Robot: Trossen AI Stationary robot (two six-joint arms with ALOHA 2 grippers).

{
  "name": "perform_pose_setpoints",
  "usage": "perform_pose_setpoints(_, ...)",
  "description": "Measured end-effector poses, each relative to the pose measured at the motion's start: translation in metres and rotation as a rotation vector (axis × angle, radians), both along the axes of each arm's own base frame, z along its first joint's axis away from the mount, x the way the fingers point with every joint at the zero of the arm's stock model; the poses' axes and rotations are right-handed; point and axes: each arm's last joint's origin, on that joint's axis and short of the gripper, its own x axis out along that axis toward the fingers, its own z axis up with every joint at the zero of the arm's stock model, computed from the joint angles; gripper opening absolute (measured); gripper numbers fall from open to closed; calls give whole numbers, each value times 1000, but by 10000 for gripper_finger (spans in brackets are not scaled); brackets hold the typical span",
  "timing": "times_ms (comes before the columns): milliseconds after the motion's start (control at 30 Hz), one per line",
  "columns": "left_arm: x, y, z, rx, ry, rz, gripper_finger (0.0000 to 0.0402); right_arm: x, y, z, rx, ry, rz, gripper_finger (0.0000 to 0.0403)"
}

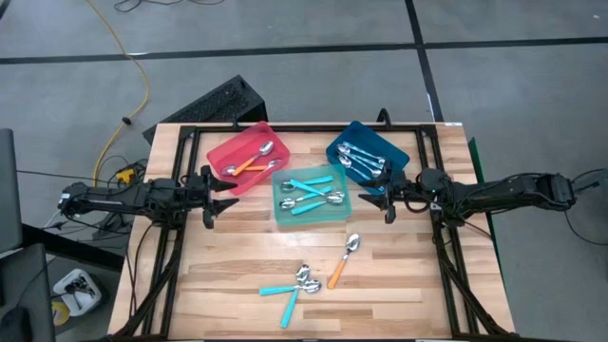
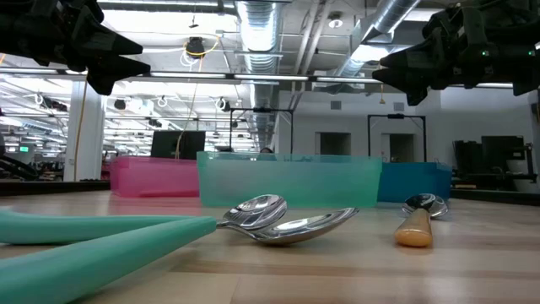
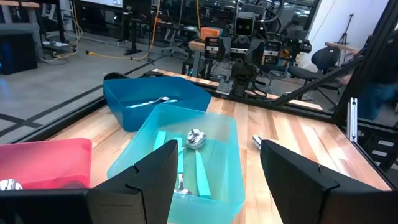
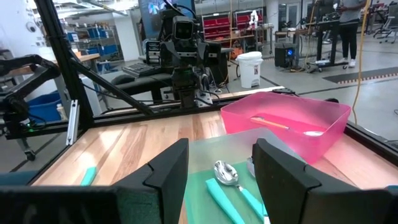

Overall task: Sort silverware by color (type)
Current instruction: Put the orange spoon into the red bin

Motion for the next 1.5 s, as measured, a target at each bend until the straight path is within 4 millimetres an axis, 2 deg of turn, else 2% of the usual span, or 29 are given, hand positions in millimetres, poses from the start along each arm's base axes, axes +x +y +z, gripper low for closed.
perform_pose_setpoints(200, 0, 0, 0, -1, 0, 0, 214, 0, 0, 0, 10, -1, 0, 199)
perform_pose_setpoints(433, 1, -1, 6, -38, -73, -18, 214, 0, -1, 5, 133, -46, -28, 199)
perform_pose_setpoints(600, 0, -3, 20, -45, -217, -118, 214, 6, 3, 24, 138, -97, 12, 199)
perform_pose_setpoints(800, 0, -5, 29, -107, -297, -181, 214, 22, 18, 57, 1, -107, 94, 199)
perform_pose_setpoints(1033, 13, -9, 32, -155, -189, -250, 214, 55, 45, 86, -77, 128, 201, 199)
perform_pose_setpoints(1167, 25, -14, 42, -97, -139, -319, 214, 75, 62, 92, -97, 287, 208, 199)
perform_pose_setpoints(1300, 35, -19, 52, -21, -108, -379, 214, 92, 79, 91, -141, 468, 198, 199)
perform_pose_setpoints(1500, 40, -23, 61, 43, -113, -408, 214, 117, 112, 75, -218, 730, 269, 216)
